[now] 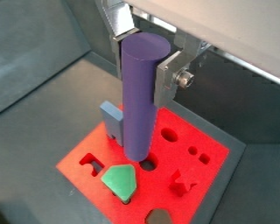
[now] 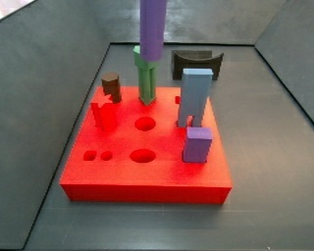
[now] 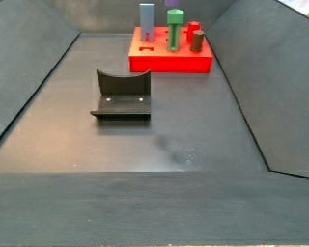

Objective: Pick up the round object. Move up. Place the round object on the fixture. Regrasp the round object. Move to above the board. Insert the round object.
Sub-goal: Insert the round object.

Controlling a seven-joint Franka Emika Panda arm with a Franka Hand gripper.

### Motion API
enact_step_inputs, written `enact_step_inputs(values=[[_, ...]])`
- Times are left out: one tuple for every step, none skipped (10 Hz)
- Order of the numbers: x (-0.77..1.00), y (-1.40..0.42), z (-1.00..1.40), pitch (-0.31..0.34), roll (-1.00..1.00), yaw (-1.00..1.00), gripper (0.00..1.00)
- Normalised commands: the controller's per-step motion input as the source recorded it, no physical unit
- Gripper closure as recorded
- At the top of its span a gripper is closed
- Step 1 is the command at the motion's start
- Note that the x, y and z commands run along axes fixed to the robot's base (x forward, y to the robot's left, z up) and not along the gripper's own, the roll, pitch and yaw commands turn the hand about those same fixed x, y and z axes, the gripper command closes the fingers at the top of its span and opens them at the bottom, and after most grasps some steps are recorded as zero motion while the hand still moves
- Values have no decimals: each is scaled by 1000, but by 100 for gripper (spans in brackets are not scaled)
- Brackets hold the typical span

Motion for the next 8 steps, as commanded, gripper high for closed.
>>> enact_step_inputs(values=[[0,0,-640,27,-201,-217,100],[0,-31,-569,33,-251,-214,100],[0,-51,-491,13,-299,-231,100],[0,-57,-457,0,-317,-234,100],[0,-40,-440,0,-329,-229,100],[-43,-51,-383,0,-359,-249,100],[-40,-74,-343,0,-374,-263,100],[-17,-43,-371,0,-363,-263,100]])
